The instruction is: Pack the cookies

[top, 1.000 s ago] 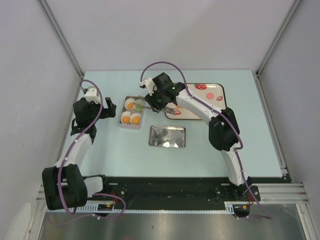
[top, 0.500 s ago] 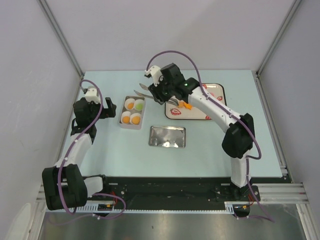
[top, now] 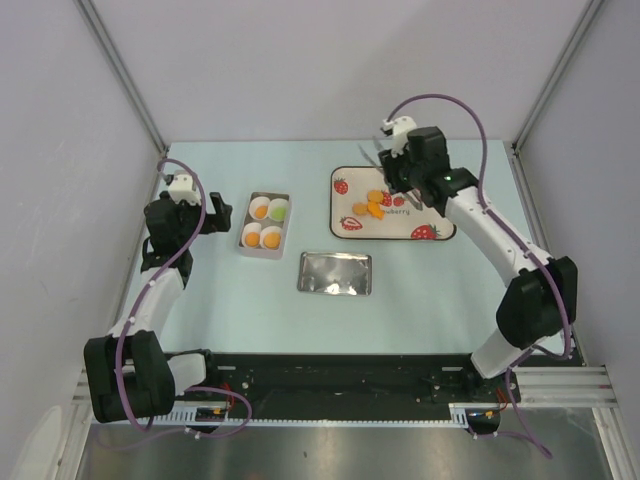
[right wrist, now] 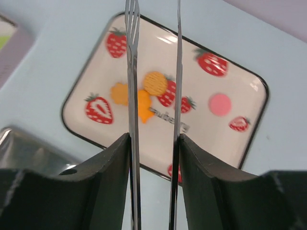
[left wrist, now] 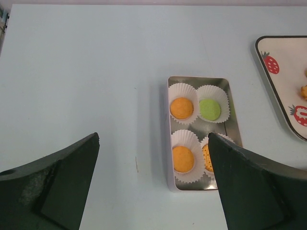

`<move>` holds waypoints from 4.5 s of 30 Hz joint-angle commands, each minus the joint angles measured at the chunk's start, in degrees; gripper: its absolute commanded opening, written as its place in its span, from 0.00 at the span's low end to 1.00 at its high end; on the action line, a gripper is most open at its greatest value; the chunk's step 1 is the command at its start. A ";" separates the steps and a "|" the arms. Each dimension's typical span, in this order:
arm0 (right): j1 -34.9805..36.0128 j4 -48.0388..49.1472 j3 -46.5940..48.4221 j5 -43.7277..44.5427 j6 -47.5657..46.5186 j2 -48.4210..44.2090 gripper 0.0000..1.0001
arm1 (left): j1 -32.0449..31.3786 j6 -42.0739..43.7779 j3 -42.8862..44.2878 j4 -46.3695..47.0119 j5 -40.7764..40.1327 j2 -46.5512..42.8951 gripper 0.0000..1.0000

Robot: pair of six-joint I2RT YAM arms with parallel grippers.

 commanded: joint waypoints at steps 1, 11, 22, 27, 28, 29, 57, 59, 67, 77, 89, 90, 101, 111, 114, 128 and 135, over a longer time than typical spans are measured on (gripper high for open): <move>-6.35 6.97 -5.59 3.88 3.38 -7.59 0.47 | 0.38 -0.48 -0.05 3.40 2.03 -0.98 1.00; -19.36 10.32 -18.77 2.92 4.26 -17.09 0.47 | 0.38 -0.39 -1.02 4.45 2.12 -1.06 1.00; -28.24 10.85 -24.93 -0.25 4.79 -22.37 0.47 | 0.38 0.22 -2.07 5.07 2.29 -2.56 1.00; -29.21 11.46 -27.39 0.72 3.83 -21.93 0.47 | 0.38 0.31 -2.34 5.24 2.64 -2.82 1.00; -29.39 11.64 -27.74 0.89 3.56 -21.76 0.47 | 0.38 0.22 -2.42 5.24 2.73 -2.91 1.00; -29.74 11.99 -28.53 1.33 3.39 -21.06 0.47 | 0.38 0.22 -2.34 5.33 2.73 -2.91 1.00; -32.29 17.00 -30.03 2.13 0.05 -2.69 0.47 | 0.38 0.13 -4.00 5.59 4.58 -4.40 1.00; -32.29 16.65 -29.94 1.69 -0.04 -0.94 0.47 | 0.38 0.13 -4.18 5.68 4.67 -4.75 1.00; -32.20 15.07 -28.89 2.30 -0.75 3.38 0.49 | 0.38 0.22 -4.36 5.15 5.28 -5.72 1.00; -31.94 13.05 -26.96 2.30 -1.27 6.72 0.53 | 0.38 0.31 -4.44 5.33 5.81 -5.46 1.00; -31.76 9.53 -24.50 0.90 -0.92 9.27 0.61 | 0.38 0.57 -4.36 4.98 5.90 -5.46 1.00; -31.76 9.18 -24.23 0.72 -1.01 9.18 0.63 | 0.38 0.66 -4.44 4.89 5.81 -5.55 1.00; -31.94 8.21 -23.88 0.55 -0.48 6.11 0.76 | 0.38 0.93 -4.18 4.72 5.63 -5.81 1.00; -31.85 7.68 -23.70 0.20 -0.13 -2.41 0.83 | 0.38 1.36 -4.36 4.28 4.93 -6.16 1.00; -30.80 6.98 -23.44 -0.51 -0.30 -7.24 0.84 | 0.38 1.37 -4.44 4.28 5.72 -6.51 1.00; -8.48 1.71 -23.00 -7.71 -0.93 -16.93 0.82 | 0.03 5.58 -4.53 -3.54 14.51 -10.55 1.00; -2.85 4.25 -23.00 -8.95 0.57 -6.74 0.75 | -1.02 10.50 -7.34 -4.42 17.15 -13.36 1.00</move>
